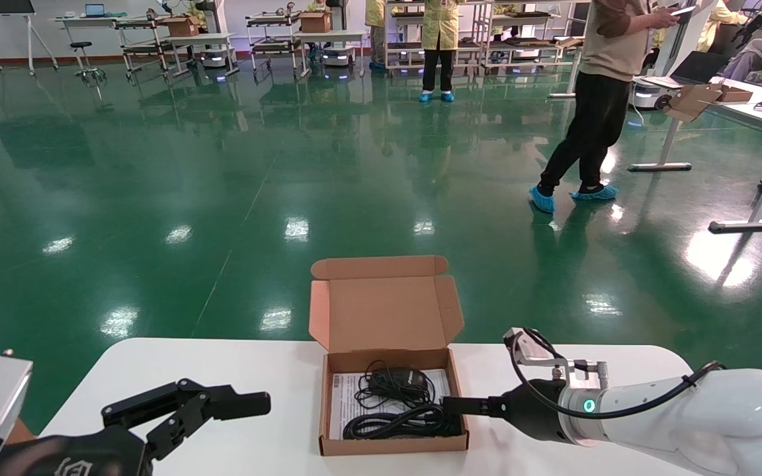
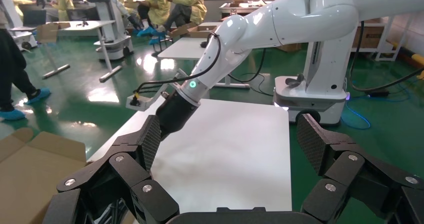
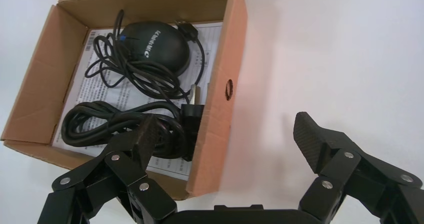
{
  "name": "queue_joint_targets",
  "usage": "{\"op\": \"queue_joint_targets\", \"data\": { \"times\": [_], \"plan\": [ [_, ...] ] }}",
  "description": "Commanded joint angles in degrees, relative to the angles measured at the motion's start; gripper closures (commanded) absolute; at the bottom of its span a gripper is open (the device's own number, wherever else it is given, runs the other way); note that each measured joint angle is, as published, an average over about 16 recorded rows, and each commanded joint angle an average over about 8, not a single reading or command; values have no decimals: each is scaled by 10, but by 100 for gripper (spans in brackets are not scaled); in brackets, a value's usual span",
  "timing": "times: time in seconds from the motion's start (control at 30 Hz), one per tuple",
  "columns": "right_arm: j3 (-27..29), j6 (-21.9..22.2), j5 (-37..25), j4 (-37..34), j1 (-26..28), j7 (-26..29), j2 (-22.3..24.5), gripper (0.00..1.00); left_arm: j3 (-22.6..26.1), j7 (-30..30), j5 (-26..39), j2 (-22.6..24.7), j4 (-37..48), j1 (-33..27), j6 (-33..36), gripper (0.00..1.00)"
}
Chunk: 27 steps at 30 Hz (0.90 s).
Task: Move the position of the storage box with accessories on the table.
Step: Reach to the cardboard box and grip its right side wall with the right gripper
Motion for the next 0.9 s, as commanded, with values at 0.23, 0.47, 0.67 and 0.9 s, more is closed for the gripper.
{"op": "queue_joint_targets", "data": {
  "times": [0.23, 0.47, 0.67, 0.9],
  "plan": [
    [-4, 9, -4, 6, -9, 1, -2, 55, 0, 0, 0, 0, 0, 0, 0, 0],
    [-9, 16, -9, 11, -11, 5, -3, 100, 0, 0, 0, 0, 0, 0, 0, 0],
    [-12, 18, -10, 14, -10, 7, -2, 100, 0, 0, 0, 0, 0, 0, 0, 0],
    [-15, 16, -11, 16, -9, 8, -2, 100, 0, 0, 0, 0, 0, 0, 0, 0]
  ]
}}
